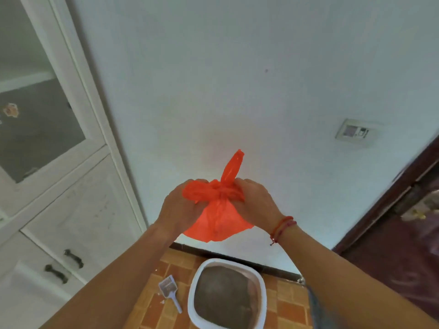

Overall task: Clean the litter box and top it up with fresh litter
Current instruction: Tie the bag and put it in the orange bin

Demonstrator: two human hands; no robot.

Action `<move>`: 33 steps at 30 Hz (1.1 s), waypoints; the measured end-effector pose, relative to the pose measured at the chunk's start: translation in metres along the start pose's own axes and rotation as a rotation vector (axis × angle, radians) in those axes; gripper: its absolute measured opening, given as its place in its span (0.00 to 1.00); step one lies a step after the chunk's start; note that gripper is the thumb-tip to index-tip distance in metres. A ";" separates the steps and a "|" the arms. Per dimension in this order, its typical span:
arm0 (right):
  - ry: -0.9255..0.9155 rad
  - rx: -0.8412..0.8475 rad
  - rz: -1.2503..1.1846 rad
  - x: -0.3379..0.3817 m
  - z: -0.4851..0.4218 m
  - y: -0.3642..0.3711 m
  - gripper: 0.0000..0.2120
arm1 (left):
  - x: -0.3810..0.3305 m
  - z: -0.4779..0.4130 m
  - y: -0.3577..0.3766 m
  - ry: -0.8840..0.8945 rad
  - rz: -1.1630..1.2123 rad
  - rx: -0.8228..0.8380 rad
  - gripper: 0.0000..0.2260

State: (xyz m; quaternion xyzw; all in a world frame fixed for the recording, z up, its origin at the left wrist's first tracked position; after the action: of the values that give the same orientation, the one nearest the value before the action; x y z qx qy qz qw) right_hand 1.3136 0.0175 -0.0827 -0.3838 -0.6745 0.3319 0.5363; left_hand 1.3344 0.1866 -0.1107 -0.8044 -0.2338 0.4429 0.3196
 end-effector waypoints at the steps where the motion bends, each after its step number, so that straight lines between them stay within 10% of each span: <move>1: 0.033 -0.020 0.012 -0.006 0.009 -0.008 0.10 | -0.011 -0.003 0.005 0.030 -0.026 0.009 0.23; 5: 0.150 -0.044 0.049 -0.021 0.047 -0.030 0.14 | -0.020 -0.004 0.032 -0.030 0.114 0.077 0.10; 19: 0.554 -0.211 0.152 -0.118 0.279 -0.145 0.28 | -0.247 0.068 0.148 0.395 0.516 0.464 0.19; 33: 1.044 -0.585 0.250 -0.184 0.614 -0.260 0.12 | -0.539 0.271 0.238 0.911 0.587 0.710 0.17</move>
State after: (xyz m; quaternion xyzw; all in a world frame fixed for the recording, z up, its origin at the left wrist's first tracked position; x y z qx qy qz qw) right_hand 0.6954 -0.2916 -0.0710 -0.7035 -0.3354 -0.0383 0.6254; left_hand 0.8541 -0.2489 -0.0877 -0.7876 0.3156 0.1765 0.4989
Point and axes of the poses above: each hand's wrist, its own z-axis away from the middle knuckle, its own y-axis out of the palm, x = y × z, the point moved 10 cm from there along -z, towards the middle knuckle, and after that the axes turned 8 degrees about y, right-handed, at the moved point
